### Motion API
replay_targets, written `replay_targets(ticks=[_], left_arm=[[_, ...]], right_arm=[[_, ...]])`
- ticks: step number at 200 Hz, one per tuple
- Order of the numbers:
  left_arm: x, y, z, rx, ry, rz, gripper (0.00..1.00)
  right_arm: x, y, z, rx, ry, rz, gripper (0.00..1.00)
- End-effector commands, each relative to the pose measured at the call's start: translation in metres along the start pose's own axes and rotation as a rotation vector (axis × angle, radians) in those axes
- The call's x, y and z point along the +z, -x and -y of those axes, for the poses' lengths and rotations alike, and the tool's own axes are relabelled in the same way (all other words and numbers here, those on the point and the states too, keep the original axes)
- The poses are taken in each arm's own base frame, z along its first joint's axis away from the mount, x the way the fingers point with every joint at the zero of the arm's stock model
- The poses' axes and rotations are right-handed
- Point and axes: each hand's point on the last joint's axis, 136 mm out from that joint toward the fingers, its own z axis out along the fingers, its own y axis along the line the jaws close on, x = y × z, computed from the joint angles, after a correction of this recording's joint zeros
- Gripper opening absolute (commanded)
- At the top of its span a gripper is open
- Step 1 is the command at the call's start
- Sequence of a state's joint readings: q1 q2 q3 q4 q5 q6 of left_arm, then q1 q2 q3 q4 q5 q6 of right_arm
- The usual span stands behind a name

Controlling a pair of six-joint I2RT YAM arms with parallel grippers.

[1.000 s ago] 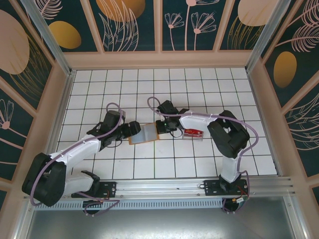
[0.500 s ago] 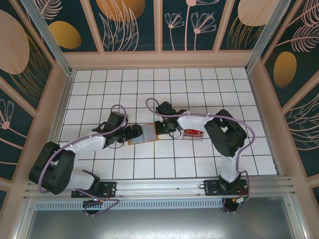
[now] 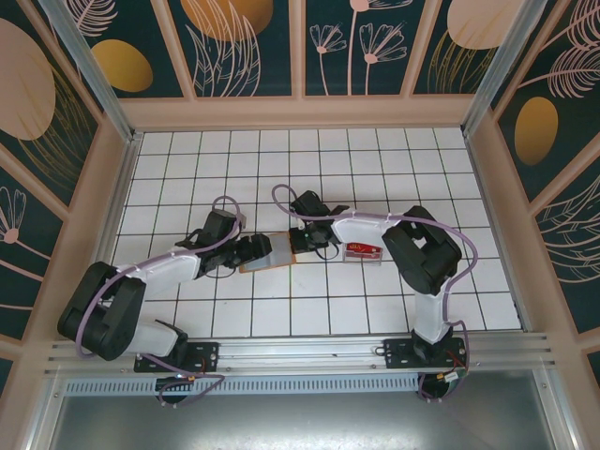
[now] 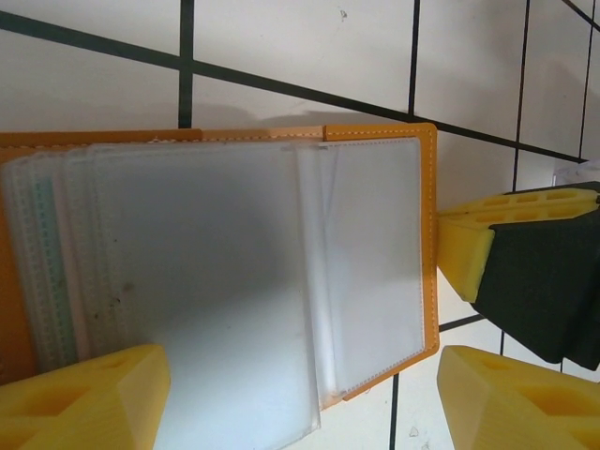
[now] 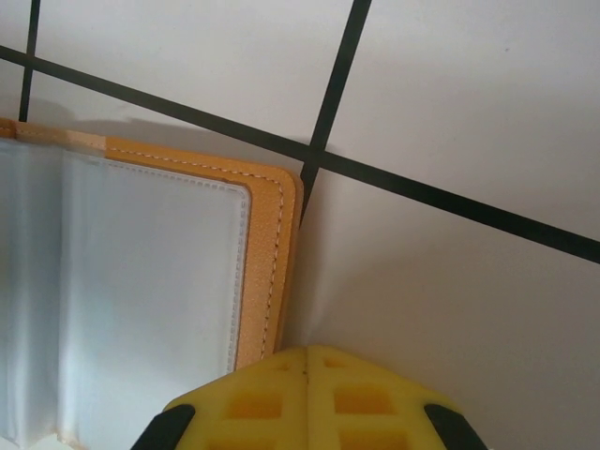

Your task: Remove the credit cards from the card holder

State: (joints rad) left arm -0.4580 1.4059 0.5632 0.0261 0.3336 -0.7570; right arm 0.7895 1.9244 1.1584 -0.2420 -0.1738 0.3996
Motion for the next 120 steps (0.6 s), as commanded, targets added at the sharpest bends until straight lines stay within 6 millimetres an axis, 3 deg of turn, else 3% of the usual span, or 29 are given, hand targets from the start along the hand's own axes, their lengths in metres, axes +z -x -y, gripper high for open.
replay_targets(ticks=[1,63,120], left_arm=[[0.003,0.004,0.006,0.021,-0.023,-0.007,0.76],[-0.018,0.023,-0.008,0.004,0.096,0.117,0.81],[-0.007,0.02,-0.017,0.003,0.139,0.082,0.81]], right_arm=[[0.011,-0.01,-0.01,-0.011,0.015,-0.038,0.0],[0.012,-0.01,-0.008,-0.01,0.006,-0.041,0.0],[0.013,-0.013,-0.008,-0.008,0.005,-0.05,0.0]])
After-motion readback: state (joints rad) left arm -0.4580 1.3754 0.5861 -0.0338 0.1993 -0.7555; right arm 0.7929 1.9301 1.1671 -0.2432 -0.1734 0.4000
